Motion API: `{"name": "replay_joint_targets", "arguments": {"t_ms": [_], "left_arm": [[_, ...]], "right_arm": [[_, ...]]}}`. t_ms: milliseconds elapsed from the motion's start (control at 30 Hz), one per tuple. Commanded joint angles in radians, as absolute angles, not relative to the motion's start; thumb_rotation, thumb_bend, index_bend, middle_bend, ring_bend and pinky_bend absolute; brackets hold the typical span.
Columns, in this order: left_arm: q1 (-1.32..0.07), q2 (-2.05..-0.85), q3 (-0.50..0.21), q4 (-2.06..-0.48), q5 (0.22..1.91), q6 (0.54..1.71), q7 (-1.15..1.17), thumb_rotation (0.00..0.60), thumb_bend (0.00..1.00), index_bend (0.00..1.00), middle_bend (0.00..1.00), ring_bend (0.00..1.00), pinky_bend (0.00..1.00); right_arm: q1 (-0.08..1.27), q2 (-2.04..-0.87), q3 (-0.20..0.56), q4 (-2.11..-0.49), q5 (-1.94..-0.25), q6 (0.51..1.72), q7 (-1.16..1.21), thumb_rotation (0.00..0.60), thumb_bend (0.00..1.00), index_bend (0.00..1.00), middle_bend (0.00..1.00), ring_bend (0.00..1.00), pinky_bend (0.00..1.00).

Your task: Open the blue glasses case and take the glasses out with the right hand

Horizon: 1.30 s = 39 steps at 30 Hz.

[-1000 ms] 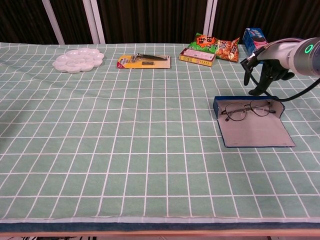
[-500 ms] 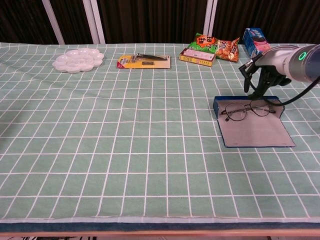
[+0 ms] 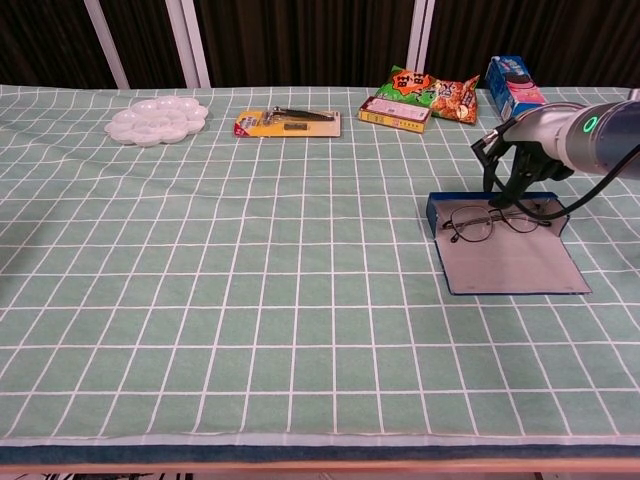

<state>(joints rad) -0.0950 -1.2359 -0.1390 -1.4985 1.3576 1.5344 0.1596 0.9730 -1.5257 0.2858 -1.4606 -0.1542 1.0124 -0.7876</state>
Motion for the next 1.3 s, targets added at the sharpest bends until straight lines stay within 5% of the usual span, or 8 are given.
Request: {"name": "replay_joint_targets", "arguments": {"t_ms": [33, 1300], "left_arm": [[-0.095, -1.236, -0.139, -1.499, 1.357, 1.534, 0.159, 0.6, 0.02, 0.0, 0.0, 0.0, 0.0], [-0.098, -1.235, -0.142, -1.502, 1.353, 1.525, 0.154, 0.6, 0.02, 0.0, 0.0, 0.0, 0.0]], "right_arm": [[0.977, -1.529, 0.285, -1.456, -0.151, 1.011, -0.79, 0.6, 0.44, 0.45, 0.98, 1.0, 0.94], [0.99, -1.552, 0.273, -1.428, -0.107, 1.015, -0.809, 0.6, 0.5, 0.45, 0.98, 1.0, 0.94]]}}
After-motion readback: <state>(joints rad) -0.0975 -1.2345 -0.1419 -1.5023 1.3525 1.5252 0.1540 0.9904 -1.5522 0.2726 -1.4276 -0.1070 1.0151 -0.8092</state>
